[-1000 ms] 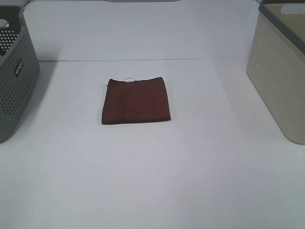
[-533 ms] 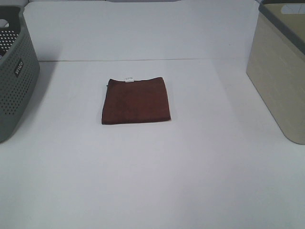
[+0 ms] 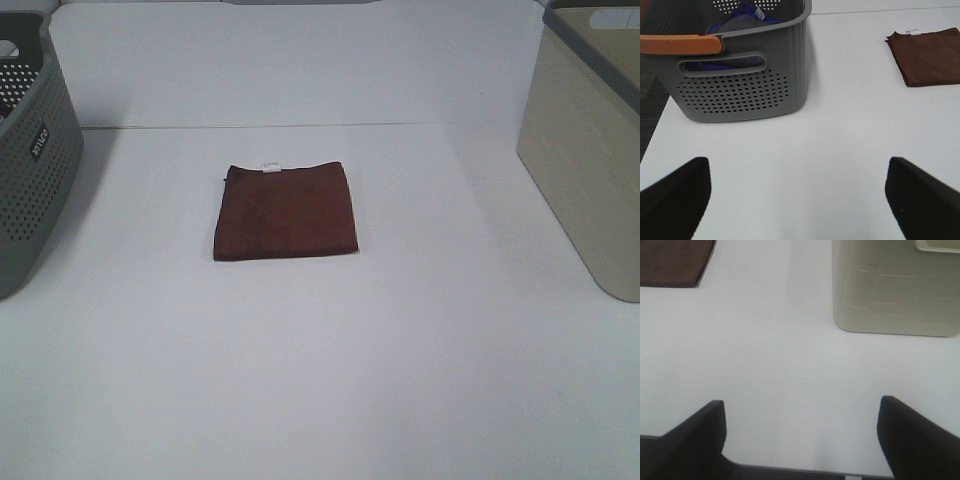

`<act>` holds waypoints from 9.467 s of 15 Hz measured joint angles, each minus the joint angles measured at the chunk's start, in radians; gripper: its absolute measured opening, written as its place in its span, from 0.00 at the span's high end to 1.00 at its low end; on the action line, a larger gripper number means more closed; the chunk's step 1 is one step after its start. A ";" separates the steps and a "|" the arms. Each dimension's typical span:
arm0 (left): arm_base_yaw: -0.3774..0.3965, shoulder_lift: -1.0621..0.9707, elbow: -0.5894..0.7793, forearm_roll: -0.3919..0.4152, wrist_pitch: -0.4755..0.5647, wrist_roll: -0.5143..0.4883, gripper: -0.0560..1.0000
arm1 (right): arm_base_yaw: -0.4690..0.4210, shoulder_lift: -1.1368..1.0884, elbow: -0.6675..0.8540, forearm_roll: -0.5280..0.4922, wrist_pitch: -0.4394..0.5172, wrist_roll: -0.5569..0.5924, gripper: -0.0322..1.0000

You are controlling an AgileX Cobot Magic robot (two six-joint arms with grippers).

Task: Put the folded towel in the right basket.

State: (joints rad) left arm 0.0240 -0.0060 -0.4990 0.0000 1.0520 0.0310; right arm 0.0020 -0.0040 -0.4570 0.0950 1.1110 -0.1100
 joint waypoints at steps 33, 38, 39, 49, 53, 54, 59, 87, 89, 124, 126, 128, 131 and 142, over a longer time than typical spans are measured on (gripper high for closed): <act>0.000 0.000 0.000 0.000 0.000 0.000 0.11 | 0.000 0.655 -0.067 0.156 -0.107 -0.017 0.26; 0.000 0.000 0.000 0.000 0.000 0.000 0.11 | 0.000 1.021 -0.241 0.254 -0.112 -0.152 0.26; 0.000 0.000 0.000 0.000 0.000 0.000 0.11 | 0.000 1.078 -0.272 0.269 -0.113 -0.177 0.26; 0.000 0.000 0.000 0.000 0.000 0.000 0.11 | 0.254 1.530 -0.547 0.348 -0.297 -0.260 0.28; 0.000 0.000 0.000 0.000 0.000 0.000 0.11 | 0.324 1.816 -0.814 0.368 -0.291 -0.231 0.30; 0.000 0.000 0.000 0.000 0.000 0.000 0.11 | 0.325 1.874 -0.872 0.382 -0.276 -0.211 0.30; 0.000 0.000 0.000 0.000 0.000 0.000 0.11 | 0.325 2.119 -1.146 0.391 -0.170 -0.106 0.30; 0.000 0.000 0.000 0.000 0.000 0.000 0.11 | 0.324 2.531 -1.430 0.770 -0.299 -0.195 0.94; 0.000 0.000 0.000 0.000 0.000 0.000 0.11 | 0.324 2.531 -1.455 0.763 -0.258 -0.195 0.94; 0.000 0.000 0.000 0.000 0.000 0.000 0.11 | -0.308 2.043 -1.565 0.027 0.109 -0.080 0.94; 0.000 0.000 0.000 0.000 0.000 0.000 0.11 | -0.312 2.079 -1.563 0.040 0.108 -0.073 0.84; 0.000 0.000 0.000 0.000 0.000 0.000 0.11 | -0.312 2.093 -1.563 0.028 0.108 -0.049 0.47; 0.000 0.000 0.000 0.000 0.000 0.000 0.11 | -0.312 2.078 -1.563 0.022 0.108 -0.027 0.17; 0.000 0.000 0.000 0.000 0.000 0.000 0.11 | -0.139 1.803 -1.527 0.141 0.107 -0.020 0.14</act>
State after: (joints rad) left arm 0.0240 -0.0060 -0.4990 0.0000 1.0520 0.0310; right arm -0.1370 1.7990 -1.9840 0.2360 1.2180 -0.1300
